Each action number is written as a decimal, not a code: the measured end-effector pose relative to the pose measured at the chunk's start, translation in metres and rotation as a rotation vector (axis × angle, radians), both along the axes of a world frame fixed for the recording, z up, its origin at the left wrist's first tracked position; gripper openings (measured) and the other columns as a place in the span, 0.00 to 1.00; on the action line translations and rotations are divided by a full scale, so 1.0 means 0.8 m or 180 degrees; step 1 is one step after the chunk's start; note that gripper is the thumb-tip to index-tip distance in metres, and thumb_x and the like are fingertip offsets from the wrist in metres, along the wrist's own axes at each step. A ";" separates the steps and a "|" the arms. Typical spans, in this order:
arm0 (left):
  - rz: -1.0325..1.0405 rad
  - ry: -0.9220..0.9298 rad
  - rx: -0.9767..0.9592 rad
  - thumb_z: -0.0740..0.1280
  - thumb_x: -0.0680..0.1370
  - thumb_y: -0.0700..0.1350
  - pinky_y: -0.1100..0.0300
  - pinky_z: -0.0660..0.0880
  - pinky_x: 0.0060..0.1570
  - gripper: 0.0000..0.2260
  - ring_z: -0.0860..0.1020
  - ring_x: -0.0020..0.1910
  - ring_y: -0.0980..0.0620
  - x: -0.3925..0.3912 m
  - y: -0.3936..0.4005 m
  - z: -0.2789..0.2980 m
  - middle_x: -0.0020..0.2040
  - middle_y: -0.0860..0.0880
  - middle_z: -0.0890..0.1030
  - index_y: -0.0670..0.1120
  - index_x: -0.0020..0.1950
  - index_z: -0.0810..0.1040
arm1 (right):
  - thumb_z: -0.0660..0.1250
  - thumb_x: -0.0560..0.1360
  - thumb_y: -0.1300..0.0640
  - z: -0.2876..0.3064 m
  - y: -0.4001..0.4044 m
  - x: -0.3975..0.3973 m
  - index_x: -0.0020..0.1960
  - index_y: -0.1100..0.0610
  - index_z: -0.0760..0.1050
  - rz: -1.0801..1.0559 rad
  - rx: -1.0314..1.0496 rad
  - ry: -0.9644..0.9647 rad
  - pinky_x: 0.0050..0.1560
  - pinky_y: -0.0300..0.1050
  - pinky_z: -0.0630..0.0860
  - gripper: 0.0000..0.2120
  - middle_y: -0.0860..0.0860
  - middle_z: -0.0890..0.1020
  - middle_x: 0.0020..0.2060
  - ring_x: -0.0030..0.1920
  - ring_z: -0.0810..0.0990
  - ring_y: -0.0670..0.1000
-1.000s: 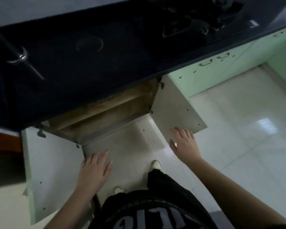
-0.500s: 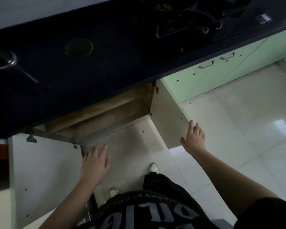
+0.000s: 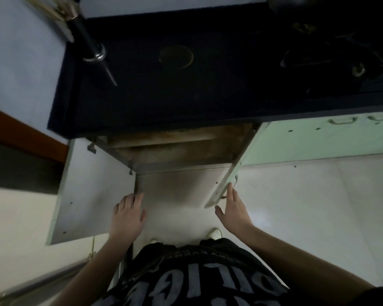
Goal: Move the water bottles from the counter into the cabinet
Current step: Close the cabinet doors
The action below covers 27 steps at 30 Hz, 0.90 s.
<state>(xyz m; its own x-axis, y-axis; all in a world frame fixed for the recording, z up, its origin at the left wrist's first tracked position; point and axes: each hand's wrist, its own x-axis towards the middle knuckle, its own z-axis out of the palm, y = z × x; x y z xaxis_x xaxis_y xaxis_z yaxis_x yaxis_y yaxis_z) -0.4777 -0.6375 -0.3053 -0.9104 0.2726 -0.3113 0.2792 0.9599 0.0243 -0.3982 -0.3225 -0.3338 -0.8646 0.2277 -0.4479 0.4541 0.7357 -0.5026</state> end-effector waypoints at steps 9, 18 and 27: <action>0.0709 0.0190 -0.0100 0.65 0.77 0.50 0.44 0.56 0.74 0.27 0.60 0.77 0.42 0.015 -0.123 -0.016 0.76 0.42 0.66 0.46 0.76 0.65 | 0.66 0.76 0.46 0.000 -0.086 -0.068 0.76 0.64 0.32 -0.0049 0.0269 -0.0274 0.74 0.52 0.60 0.50 0.60 0.51 0.77 0.76 0.55 0.60; 0.1489 -0.0102 -0.0252 0.61 0.79 0.53 0.42 0.46 0.75 0.30 0.46 0.79 0.37 -0.025 -0.231 -0.031 0.80 0.37 0.49 0.50 0.79 0.54 | 0.68 0.74 0.44 0.005 -0.098 -0.096 0.76 0.61 0.31 0.0046 0.0552 -0.0505 0.73 0.54 0.60 0.53 0.59 0.49 0.78 0.77 0.54 0.60; 0.1240 -0.0199 0.0034 0.64 0.76 0.56 0.45 0.75 0.60 0.28 0.69 0.67 0.37 -0.035 -0.242 -0.046 0.73 0.36 0.62 0.52 0.73 0.60 | 0.70 0.74 0.50 0.007 -0.109 -0.109 0.77 0.59 0.32 -0.0369 0.0291 -0.0614 0.70 0.57 0.65 0.52 0.59 0.49 0.78 0.75 0.58 0.63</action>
